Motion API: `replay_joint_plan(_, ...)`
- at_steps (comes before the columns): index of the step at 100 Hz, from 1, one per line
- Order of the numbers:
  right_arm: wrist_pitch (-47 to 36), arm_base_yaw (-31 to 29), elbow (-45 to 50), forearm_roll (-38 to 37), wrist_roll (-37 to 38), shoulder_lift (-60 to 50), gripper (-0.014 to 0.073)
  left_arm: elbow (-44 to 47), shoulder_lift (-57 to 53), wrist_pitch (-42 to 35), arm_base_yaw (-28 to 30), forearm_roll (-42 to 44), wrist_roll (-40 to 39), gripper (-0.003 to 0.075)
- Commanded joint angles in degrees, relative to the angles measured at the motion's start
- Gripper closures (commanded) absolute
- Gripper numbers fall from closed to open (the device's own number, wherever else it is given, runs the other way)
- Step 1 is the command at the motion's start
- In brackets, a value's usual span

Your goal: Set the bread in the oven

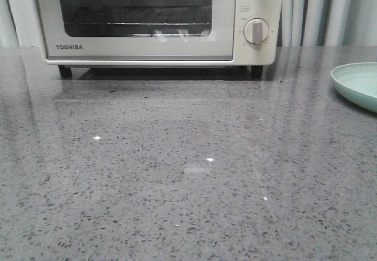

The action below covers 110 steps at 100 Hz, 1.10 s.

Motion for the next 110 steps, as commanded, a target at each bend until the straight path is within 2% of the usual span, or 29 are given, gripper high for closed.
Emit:
replay_joint_plan(1, -4.55, 0.11, -1.99, -0.08, -0.93, 0.89, 0.0652, -1.94, -0.89, 3.65, -0.45, -4.05, -1.31, 0.0742)
replay_joint_plan(41, -4.55, 0.11, -1.99, -0.08, -0.93, 0.89, 0.0652, 1.46, -0.23, 5.49, -0.45, -3.64, -3.95, 0.0742)
replay_joint_plan(56, -4.55, 0.11, -1.99, -0.08, -0.93, 0.89, 0.0652, 5.49, -0.23, 5.7, -0.45, 0.2, -7.11, 0.0742)
replay_joint_plan(89, -4.1, 0.11, -1.99, -0.08, -0.93, 0.89, 0.0652, 22.25, -5.69, 13.29, -0.45, -0.71, -7.75, 0.0742)
replay_joint_plan(110, -0.19, 0.11, -1.99, -0.08, -0.93, 0.89, 0.0652, 31.51, -17.91, 16.95, -0.45, -4.03, -7.75, 0.0742)
